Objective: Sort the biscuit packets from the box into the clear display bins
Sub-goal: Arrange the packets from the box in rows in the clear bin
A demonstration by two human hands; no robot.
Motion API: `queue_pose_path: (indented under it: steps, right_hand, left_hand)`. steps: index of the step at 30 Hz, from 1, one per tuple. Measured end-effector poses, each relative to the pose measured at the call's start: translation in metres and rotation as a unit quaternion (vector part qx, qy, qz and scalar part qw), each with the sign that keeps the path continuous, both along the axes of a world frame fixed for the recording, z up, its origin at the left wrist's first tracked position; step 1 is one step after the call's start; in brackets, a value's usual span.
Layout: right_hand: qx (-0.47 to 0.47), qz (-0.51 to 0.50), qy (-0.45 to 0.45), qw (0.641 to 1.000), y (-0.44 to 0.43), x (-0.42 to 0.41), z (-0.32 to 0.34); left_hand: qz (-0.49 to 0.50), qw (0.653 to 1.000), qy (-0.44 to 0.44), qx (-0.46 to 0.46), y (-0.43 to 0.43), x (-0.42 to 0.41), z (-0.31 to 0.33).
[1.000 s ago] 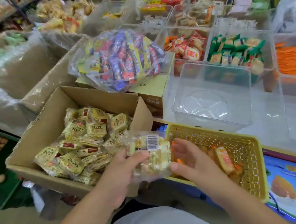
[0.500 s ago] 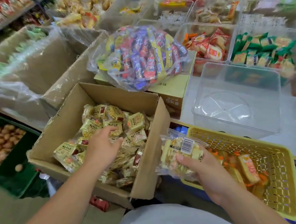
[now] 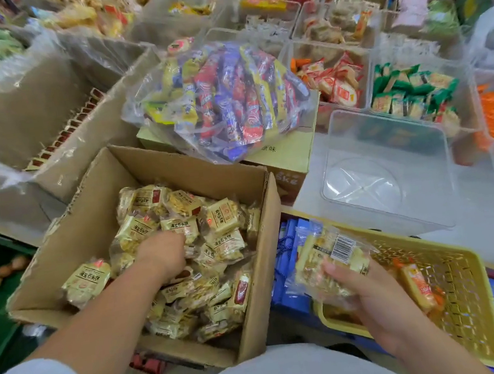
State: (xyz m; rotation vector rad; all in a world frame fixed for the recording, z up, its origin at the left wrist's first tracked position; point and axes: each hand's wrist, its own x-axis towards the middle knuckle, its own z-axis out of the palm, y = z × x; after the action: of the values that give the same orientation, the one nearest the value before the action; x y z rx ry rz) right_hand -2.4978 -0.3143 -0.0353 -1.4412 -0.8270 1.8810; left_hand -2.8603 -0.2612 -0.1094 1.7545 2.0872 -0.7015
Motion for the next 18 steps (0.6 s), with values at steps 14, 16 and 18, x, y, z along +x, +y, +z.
queue_pose_path:
  steps: [14,16,18]
  right_hand:
    - [0.008,0.014,0.016,1.000,0.026,0.048,0.027]
    - [0.024,0.037,0.033,0.998,0.034,0.061,0.036]
    - [0.045,0.052,0.040,0.997,0.040,0.074,0.046]
  left_hand:
    - [0.338,0.714,-0.525,0.318,-0.037,0.091,0.128]
    - [0.359,0.651,-0.613,0.266,-0.036,0.137,0.135]
    - [0.390,0.613,-0.653,0.214,-0.034,0.181,0.129]
